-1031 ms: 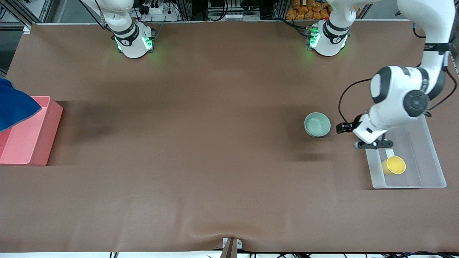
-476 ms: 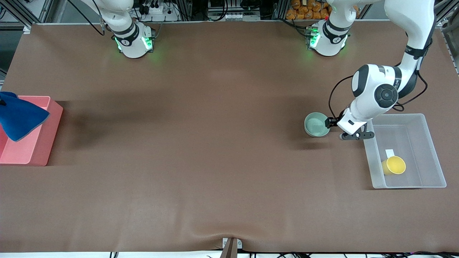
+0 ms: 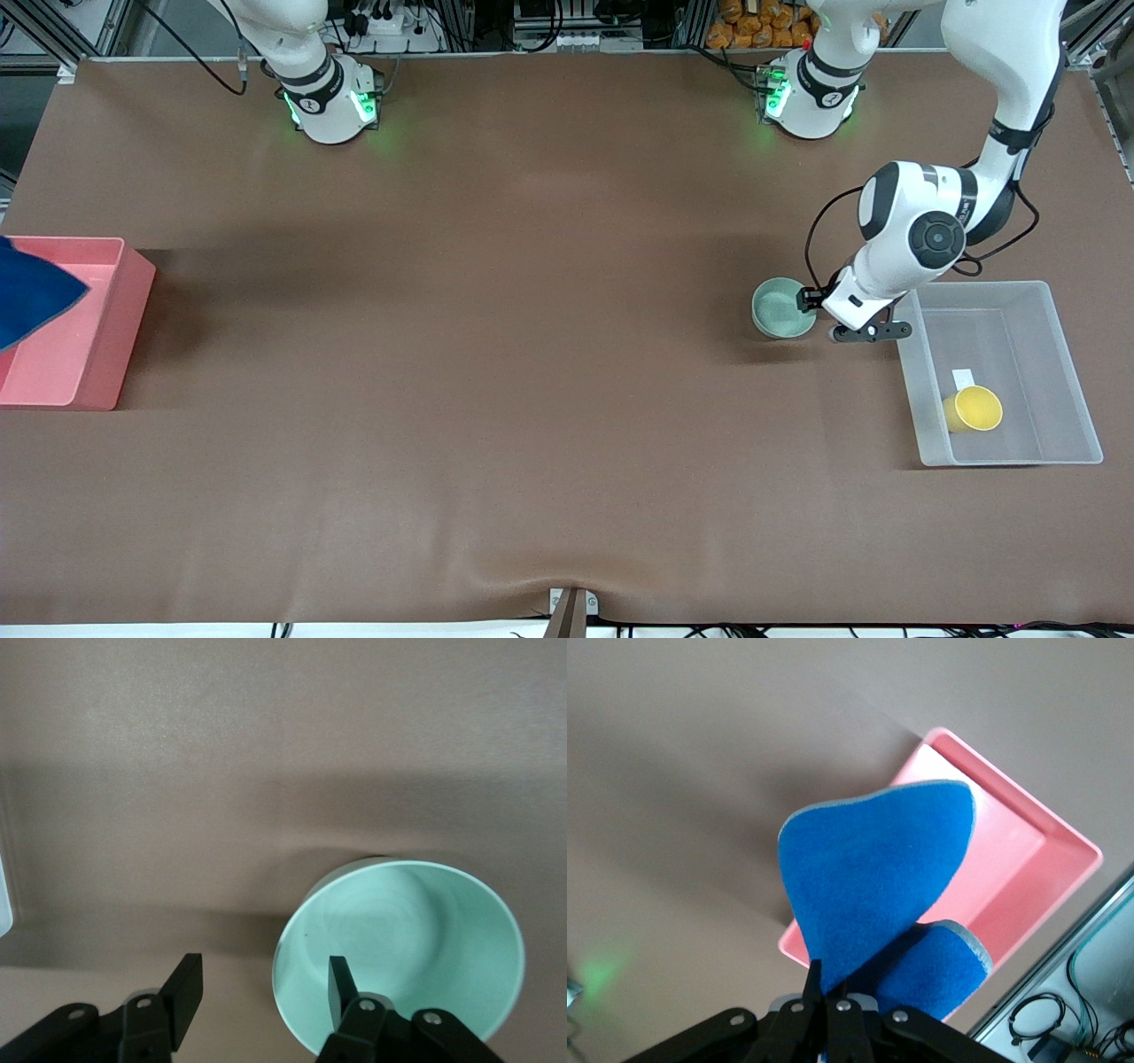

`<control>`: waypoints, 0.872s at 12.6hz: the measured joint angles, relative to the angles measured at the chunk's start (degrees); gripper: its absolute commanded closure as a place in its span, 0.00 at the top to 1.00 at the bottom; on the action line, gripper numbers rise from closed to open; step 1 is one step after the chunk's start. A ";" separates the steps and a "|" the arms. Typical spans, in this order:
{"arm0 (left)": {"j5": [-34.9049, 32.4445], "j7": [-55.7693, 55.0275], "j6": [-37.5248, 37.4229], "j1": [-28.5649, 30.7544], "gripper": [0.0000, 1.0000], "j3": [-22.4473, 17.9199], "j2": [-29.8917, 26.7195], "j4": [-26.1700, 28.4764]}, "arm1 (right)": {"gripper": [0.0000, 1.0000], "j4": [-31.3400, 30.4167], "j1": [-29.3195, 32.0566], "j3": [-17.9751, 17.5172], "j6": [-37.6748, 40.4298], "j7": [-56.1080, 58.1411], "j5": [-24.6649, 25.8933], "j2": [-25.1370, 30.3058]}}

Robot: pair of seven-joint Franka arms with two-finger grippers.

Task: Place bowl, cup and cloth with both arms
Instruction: 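Grasp the green bowl rim with the left gripper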

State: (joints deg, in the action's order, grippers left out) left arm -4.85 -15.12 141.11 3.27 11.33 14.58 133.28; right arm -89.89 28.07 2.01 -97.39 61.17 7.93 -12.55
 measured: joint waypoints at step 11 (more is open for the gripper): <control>-6.05 -8.37 1.15 -0.01 0.00 0.34 1.60 -3.72 | 0.00 -0.17 7.86 -0.67 -12.76 -21.06 -0.03 -12.31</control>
State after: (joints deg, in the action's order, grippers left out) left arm -10.90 -23.49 142.26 3.26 11.68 16.18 129.56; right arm -90.05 35.93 1.34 -110.15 40.11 7.90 -24.86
